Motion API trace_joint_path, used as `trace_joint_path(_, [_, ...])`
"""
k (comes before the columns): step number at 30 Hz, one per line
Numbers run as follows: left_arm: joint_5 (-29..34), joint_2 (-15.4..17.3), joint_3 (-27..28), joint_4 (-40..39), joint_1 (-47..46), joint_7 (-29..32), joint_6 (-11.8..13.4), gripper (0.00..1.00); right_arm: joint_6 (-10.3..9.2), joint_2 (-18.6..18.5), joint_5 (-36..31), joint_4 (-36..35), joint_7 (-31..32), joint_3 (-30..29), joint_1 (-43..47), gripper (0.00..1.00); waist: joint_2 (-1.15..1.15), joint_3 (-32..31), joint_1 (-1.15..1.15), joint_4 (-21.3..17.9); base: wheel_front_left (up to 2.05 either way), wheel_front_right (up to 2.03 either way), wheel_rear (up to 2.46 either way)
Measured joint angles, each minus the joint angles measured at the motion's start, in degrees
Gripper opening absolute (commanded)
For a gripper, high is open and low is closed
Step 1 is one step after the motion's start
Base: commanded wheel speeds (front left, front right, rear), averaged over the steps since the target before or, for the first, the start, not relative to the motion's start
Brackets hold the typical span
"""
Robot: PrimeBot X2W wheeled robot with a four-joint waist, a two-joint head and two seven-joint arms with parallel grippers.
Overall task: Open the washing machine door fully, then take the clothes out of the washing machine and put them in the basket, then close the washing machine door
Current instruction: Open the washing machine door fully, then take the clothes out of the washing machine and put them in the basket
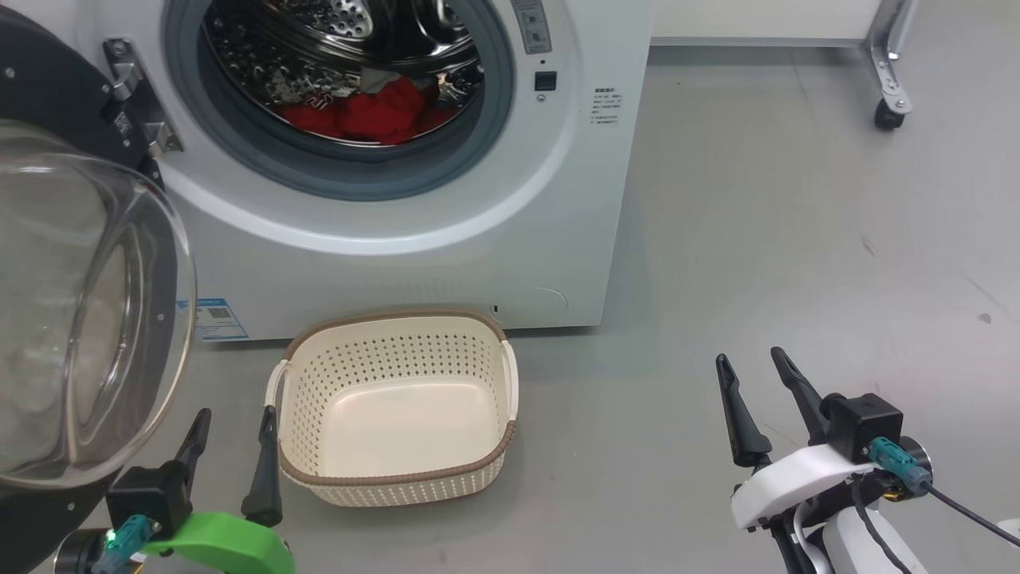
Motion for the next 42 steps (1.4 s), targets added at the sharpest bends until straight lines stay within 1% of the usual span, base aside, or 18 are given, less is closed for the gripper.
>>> trace_joint_path(5, [0.02,-0.01,-0.20,-0.64,0.02,0.56,0.01,1.00,-0.48,0.01,0.00,-0.35,0.00,-0.15,0.03,1.00,0.00,0.13,0.00,-1.44,0.00,0.00,0.00])
trace_joint_path(13, [0.33,0.00,-0.32,-1.32,0.03,1.30,0.08,1.00,-0.56,0.05,0.09,-0.86,0.00,-0.26,0.33,1.00,0.00,0.55,0.00,-2.09,0.00,0.00,0.00])
trace_joint_path(19, [0.33,-0.01,-0.30,-1.56,0.03,1.76,0.09,1.00,-0.60,0.05,0.26,-1.00,0.00,-0.25,0.60,1.00,0.00,0.75,0.00,-2.17,0.00,0.00,0.00])
trace_joint_path(20, [0.33,-0.01,-0.27,-1.59,0.03,1.76,0.09,1.00,-0.96,0.05,0.34,-1.08,0.00,-0.25,0.66,1.00,0.00,0.77,0.00,-2.17,0.00,0.00,0.00])
trace_joint_path(32, [1.04,-0.02,-0.23,-2.37,0.04,1.68,0.26,1.00,-0.97,0.05,0.51,-1.81,0.00,-0.13,0.68,1.00,0.00,0.75,0.00,-2.00,0.03,-0.03,0.00])
trace_joint_path(34, [1.88,-0.01,-0.22,-2.87,0.04,1.63,0.27,1.00,-0.97,0.05,0.51,-1.83,0.00,-0.13,0.68,1.00,0.00,0.73,0.00,-1.98,0.20,-0.20,0.00])
trace_joint_path(42, [1.99,0.00,-0.32,-3.38,0.04,1.63,0.44,1.00,-0.98,0.07,0.67,-1.85,0.00,-0.13,0.83,1.00,0.00,0.76,0.00,-2.00,0.41,-0.41,0.00])
